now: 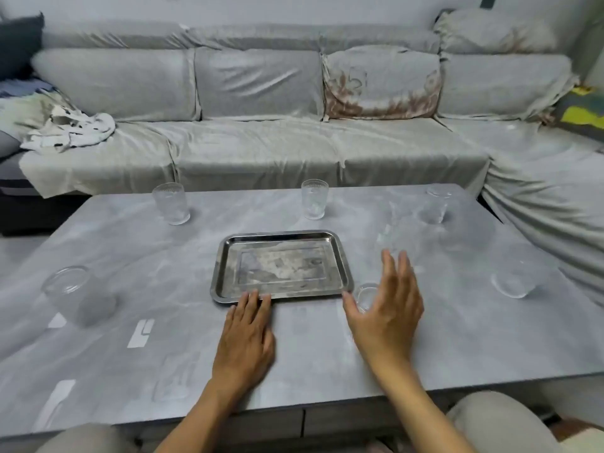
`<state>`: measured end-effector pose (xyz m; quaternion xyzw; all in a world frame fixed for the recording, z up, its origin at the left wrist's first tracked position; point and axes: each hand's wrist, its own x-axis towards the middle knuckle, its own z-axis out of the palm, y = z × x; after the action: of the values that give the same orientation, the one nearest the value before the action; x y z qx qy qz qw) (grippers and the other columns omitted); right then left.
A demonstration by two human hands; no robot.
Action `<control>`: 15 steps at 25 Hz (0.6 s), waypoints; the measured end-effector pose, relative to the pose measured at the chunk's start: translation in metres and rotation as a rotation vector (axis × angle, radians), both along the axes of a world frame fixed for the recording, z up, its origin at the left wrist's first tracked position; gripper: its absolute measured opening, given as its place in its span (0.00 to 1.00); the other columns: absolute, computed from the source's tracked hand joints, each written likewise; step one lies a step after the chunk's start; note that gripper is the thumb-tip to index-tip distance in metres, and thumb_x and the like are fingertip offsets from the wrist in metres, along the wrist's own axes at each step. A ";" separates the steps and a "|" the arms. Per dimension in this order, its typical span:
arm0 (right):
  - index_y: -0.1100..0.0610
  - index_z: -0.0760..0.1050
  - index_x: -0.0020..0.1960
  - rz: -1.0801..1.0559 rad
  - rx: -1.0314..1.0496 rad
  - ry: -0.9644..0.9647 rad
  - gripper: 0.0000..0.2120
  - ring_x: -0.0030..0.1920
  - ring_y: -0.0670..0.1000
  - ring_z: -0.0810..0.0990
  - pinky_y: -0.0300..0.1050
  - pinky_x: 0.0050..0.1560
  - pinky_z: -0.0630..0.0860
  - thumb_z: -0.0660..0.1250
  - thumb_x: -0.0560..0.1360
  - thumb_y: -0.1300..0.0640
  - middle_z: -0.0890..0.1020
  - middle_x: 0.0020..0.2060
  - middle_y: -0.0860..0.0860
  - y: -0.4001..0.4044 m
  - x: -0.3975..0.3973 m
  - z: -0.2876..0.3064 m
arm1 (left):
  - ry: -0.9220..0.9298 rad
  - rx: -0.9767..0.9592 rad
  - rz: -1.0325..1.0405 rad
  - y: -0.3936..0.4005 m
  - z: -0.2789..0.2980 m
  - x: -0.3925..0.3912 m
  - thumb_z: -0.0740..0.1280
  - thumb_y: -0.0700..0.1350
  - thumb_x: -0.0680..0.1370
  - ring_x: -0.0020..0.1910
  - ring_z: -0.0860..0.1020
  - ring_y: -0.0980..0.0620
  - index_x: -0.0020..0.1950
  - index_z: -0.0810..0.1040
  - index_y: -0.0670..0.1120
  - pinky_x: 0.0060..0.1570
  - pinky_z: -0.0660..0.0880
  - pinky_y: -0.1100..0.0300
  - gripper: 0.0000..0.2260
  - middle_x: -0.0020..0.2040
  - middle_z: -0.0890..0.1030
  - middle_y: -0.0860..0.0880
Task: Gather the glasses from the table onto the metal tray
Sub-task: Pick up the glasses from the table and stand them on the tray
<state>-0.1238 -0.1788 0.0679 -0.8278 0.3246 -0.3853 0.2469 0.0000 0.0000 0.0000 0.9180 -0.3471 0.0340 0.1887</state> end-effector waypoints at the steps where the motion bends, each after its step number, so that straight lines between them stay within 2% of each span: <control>1: 0.51 0.54 0.75 -0.037 0.129 -0.045 0.45 0.73 0.60 0.63 0.58 0.67 0.66 0.75 0.66 0.50 0.62 0.75 0.57 -0.006 -0.007 -0.006 | -0.003 -0.007 -0.010 -0.001 0.004 0.000 0.55 0.46 0.76 0.78 0.50 0.48 0.77 0.57 0.48 0.75 0.44 0.54 0.28 0.79 0.55 0.46; 2: 0.51 0.55 0.75 -0.020 0.269 -0.081 0.47 0.71 0.59 0.66 0.54 0.64 0.69 0.78 0.64 0.52 0.65 0.74 0.57 -0.005 -0.012 -0.012 | -0.004 -0.034 -0.024 0.000 0.009 0.001 0.56 0.46 0.75 0.78 0.52 0.47 0.77 0.58 0.47 0.75 0.46 0.53 0.28 0.78 0.57 0.45; 4: 0.49 0.59 0.72 -0.004 0.481 -0.095 0.45 0.65 0.58 0.73 0.47 0.57 0.71 0.80 0.62 0.55 0.73 0.68 0.55 -0.004 -0.022 -0.035 | -0.035 -0.111 -0.036 -0.001 0.020 0.005 0.59 0.43 0.74 0.75 0.62 0.43 0.73 0.65 0.43 0.74 0.56 0.47 0.27 0.75 0.66 0.43; 7: 0.47 0.65 0.63 -0.060 0.574 -0.093 0.37 0.53 0.59 0.78 0.46 0.47 0.70 0.81 0.60 0.52 0.80 0.57 0.55 0.000 -0.017 -0.042 | -0.069 -0.217 0.125 0.005 0.034 0.040 0.67 0.39 0.71 0.64 0.73 0.37 0.66 0.74 0.41 0.62 0.70 0.43 0.23 0.66 0.76 0.40; 9: 0.42 0.67 0.57 -0.050 0.550 -0.140 0.34 0.50 0.57 0.80 0.46 0.45 0.71 0.81 0.57 0.48 0.81 0.51 0.51 0.001 -0.004 -0.032 | 0.052 -0.215 0.308 0.013 0.047 0.071 0.66 0.43 0.71 0.61 0.73 0.38 0.66 0.73 0.43 0.58 0.71 0.45 0.23 0.64 0.76 0.41; 11: 0.41 0.68 0.56 0.073 0.532 -0.156 0.36 0.50 0.53 0.80 0.47 0.47 0.74 0.80 0.53 0.41 0.81 0.50 0.47 0.009 0.023 -0.014 | 0.252 -0.227 0.466 0.018 0.050 0.102 0.64 0.47 0.72 0.61 0.72 0.40 0.69 0.70 0.45 0.58 0.71 0.46 0.24 0.63 0.76 0.42; 13: 0.41 0.67 0.59 0.234 0.535 -0.146 0.39 0.51 0.47 0.80 0.46 0.51 0.76 0.79 0.52 0.39 0.80 0.52 0.43 0.020 0.064 0.006 | 0.439 -0.292 0.497 0.021 0.046 0.122 0.66 0.50 0.72 0.58 0.75 0.42 0.69 0.70 0.45 0.56 0.73 0.49 0.25 0.58 0.79 0.43; 15: 0.41 0.67 0.59 0.331 0.533 -0.142 0.39 0.52 0.44 0.79 0.44 0.52 0.75 0.79 0.53 0.40 0.79 0.52 0.40 0.026 0.120 0.016 | 0.529 -0.347 0.460 0.022 0.040 0.133 0.69 0.48 0.71 0.50 0.79 0.46 0.62 0.76 0.47 0.53 0.76 0.51 0.19 0.50 0.82 0.47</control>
<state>-0.0036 -0.1530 0.0840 -0.7465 0.2569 -0.2983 0.5364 0.1331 0.0217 0.0401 0.9034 -0.0608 -0.1042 0.4115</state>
